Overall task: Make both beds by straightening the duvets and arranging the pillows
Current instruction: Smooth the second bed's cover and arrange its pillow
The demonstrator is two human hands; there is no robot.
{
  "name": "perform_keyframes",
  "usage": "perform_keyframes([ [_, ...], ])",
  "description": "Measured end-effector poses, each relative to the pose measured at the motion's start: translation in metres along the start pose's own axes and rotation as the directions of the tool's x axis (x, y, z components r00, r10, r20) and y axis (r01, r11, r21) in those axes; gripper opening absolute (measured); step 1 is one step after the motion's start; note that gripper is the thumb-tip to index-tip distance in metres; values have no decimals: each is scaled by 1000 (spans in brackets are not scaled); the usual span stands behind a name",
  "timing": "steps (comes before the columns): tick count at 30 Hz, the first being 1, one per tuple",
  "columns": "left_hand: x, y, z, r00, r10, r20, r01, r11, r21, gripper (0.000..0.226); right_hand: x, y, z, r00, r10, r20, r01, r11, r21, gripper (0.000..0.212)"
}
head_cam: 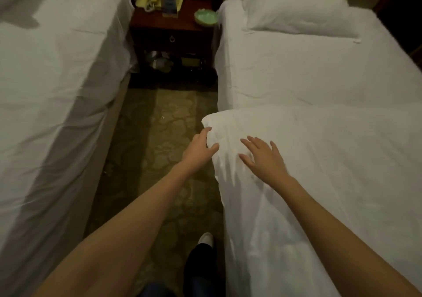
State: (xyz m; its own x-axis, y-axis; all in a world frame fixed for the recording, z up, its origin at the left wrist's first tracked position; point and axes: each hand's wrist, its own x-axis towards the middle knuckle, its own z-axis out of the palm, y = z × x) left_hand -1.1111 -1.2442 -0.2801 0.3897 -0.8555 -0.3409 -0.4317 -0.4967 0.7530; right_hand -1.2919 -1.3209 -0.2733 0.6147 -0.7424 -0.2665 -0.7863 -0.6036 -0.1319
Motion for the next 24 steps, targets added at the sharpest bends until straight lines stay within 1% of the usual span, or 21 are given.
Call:
perform_keyframes([
  [4, 61, -22, 11, 997, -69, 31, 74, 982, -176, 72, 72, 12, 7, 1000, -23, 7, 23, 1000, -6, 54],
  [7, 103, -31, 24, 995, -67, 71, 88, 932, -353, 77, 120, 22, 15, 999, -41, -16, 41, 999, -26, 58],
  [9, 126, -33, 35, 995, -68, 73, 94, 888, -450, 78, 144, 29, 21, 998, -50, -35, 48, 997, -53, 61],
  [12, 153, -39, 47, 997, -59, 44, 73, 831, -552, 80, 176, 37, 31, 996, -40, -81, 33, 996, -81, 66],
  [14, 165, -46, 52, 997, -76, 26, 76, 788, -611, 82, 194, 41, 36, 994, -28, -110, 21, 998, -63, 71],
  [17, 177, -53, 57, 997, -73, 25, 72, 769, -635, 85, 212, 47, 46, 990, -5, -138, -2, 999, -46, 80],
  [19, 184, -53, 58, 997, -72, 5, 59, 767, -639, 89, 219, 52, 55, 983, -14, -186, 6, 999, -44, 77],
  [20, 187, -52, 58, 998, -68, -14, 42, 763, -644, 91, 221, 54, 60, 972, -24, -235, 13, 999, -51, 72],
  [22, 196, -49, 57, 997, -56, -48, 11, 751, -660, 92, 226, 58, 67, 931, -41, -362, 17, 998, -68, 61],
  [24, 205, -45, 55, 996, -49, -73, -11, 755, -656, 91, 231, 61, 69, 901, -48, -431, 14, 997, -81, 50],
])
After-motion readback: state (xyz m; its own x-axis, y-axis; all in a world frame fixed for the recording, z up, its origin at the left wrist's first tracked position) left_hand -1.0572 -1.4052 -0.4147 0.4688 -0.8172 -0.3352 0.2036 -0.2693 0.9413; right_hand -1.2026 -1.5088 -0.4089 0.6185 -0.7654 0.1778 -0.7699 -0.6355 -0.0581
